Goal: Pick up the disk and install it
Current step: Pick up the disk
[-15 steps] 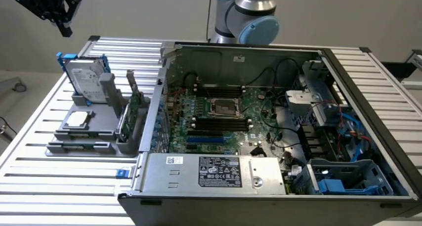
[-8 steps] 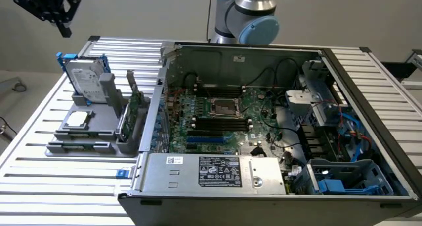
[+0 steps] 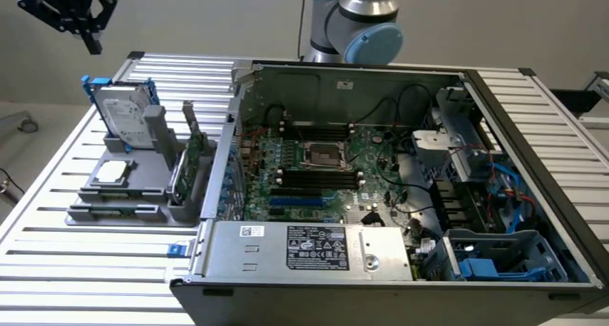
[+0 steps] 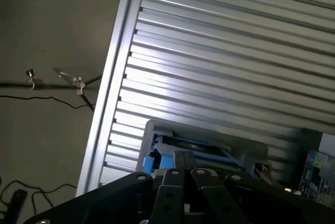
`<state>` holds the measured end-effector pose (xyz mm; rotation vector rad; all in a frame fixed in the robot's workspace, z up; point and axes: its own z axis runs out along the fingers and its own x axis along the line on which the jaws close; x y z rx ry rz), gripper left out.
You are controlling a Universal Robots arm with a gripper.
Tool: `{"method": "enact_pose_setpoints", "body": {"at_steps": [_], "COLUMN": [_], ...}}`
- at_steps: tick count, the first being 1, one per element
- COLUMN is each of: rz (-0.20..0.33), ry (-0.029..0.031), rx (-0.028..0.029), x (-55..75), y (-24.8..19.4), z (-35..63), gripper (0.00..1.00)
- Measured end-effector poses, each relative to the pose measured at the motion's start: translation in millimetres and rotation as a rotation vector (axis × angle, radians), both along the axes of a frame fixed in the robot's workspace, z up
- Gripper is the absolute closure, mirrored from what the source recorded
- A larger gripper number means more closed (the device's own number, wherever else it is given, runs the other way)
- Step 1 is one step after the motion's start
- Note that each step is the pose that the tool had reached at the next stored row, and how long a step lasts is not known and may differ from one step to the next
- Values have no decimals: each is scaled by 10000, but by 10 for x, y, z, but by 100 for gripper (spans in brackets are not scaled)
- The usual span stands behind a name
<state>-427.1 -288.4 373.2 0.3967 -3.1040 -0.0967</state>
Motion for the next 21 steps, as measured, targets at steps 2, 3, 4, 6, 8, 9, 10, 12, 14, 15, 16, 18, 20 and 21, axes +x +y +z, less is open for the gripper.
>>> {"method": "enact_pose_setpoints", "body": {"at_steps": [2,3,4,6,8,9,10,12,14,15,16,18,20,21], "rz": [364,546,725,1086,1461,1639,1821,2172,2508,2666,2820,3130,3443,3615], "ry": [6,7,10,16,22,31,44,66,75,78,79,65,51,43], "rx": [-5,-7,-9,-14,-20,-28,-39,-76,-130,-156,-185,-248,-312,-346], "x": [0,0,0,0,0,0,0,0,0,0,0,0,0,0], "y": [0,0,0,-1,0,0,0,0,0,0,0,0,0,0], "z": [-2,-4,-5,-8,-11,-12,-13,-15,-18,-19,-21,-23,-25,-26], "gripper": [89,89,89,89,89,89,89,89,89,89,89,89,89,89]}}
